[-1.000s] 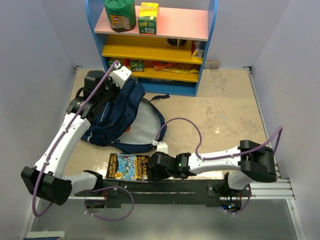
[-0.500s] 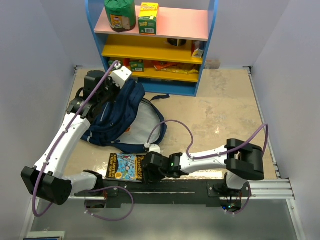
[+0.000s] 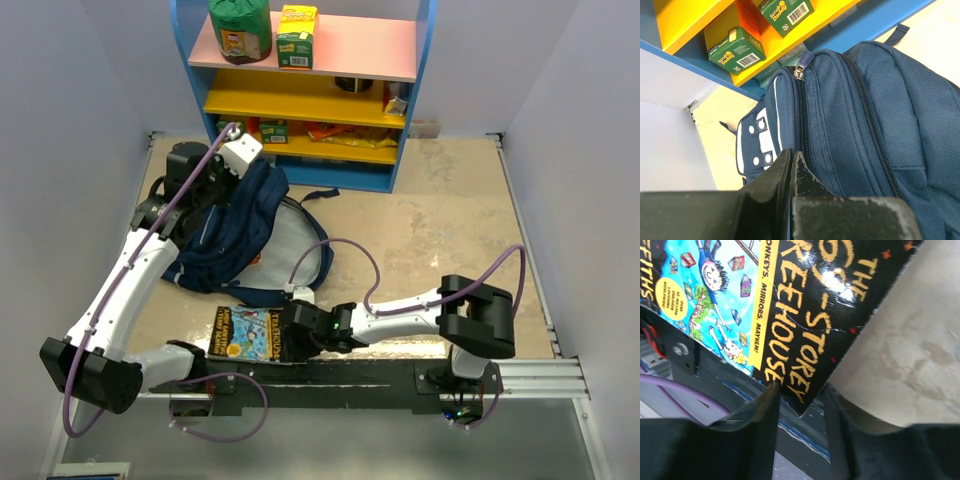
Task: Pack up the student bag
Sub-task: Move the book to the center of the board.
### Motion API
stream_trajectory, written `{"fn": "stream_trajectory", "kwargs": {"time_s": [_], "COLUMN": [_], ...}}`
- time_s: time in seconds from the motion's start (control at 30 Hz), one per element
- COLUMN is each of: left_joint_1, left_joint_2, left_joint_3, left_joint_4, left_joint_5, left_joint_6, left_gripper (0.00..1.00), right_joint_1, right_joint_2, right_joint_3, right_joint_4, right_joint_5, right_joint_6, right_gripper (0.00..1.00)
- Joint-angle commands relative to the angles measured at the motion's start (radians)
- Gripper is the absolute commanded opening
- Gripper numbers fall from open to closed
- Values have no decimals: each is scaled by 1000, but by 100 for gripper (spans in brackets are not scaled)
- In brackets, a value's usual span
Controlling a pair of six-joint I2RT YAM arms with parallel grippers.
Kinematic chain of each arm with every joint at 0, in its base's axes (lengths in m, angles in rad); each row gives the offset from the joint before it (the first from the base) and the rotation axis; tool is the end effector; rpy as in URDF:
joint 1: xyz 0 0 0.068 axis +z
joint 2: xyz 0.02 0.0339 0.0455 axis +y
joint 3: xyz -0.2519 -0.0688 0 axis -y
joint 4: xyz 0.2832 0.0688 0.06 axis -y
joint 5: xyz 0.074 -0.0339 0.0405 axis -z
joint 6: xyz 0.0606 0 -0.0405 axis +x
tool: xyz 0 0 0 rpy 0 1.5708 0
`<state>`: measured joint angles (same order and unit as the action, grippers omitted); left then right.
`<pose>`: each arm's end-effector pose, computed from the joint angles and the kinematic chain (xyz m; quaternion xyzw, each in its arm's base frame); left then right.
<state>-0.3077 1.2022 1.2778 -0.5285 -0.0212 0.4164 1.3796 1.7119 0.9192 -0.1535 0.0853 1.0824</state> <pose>0.3131 -0.0982 0.3708 0.2950 0.7948 0.0378 0.5290 0.0764 0.3677 0.0943 -0.1278 0.9422 0.2759 0.1406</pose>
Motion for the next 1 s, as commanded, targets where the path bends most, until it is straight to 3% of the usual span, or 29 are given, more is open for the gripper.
{"fn": "stream_trajectory", "kwargs": {"time_s": [0.0,0.1,0.13,0.17,0.37,0.5,0.77,0.97], "left_joint_1": [24,24,24,22,22,22,22,24], "left_joint_2": [-47,-58,-59,-61,-67,-62,-55,-61], "left_joint_3": [3,-17,-21,-31,-49,-54,-58,-52], "left_joint_4": [53,58,59,58,55,59,62,7], "left_joint_5": [-34,-28,-25,-22,-14,-19,-10,47], "left_joint_6": [41,48,51,51,50,56,59,65], "left_gripper": [0,0,0,0,0,0,0,0], "right_joint_1": [-4,-4,-4,-5,-13,-34,-142,-255], "right_joint_2": [31,18,14,9,-47,-156,-611,-837], "right_joint_3": [38,30,23,21,-42,-101,-214,-119], "right_joint_4": [-41,-63,-67,-79,-87,-178,-504,-735], "right_joint_5": [45,97,123,137,200,275,429,651], "right_joint_6": [5,14,19,22,54,106,292,279], "right_gripper": [32,13,2,0,0,0,0,0]}}
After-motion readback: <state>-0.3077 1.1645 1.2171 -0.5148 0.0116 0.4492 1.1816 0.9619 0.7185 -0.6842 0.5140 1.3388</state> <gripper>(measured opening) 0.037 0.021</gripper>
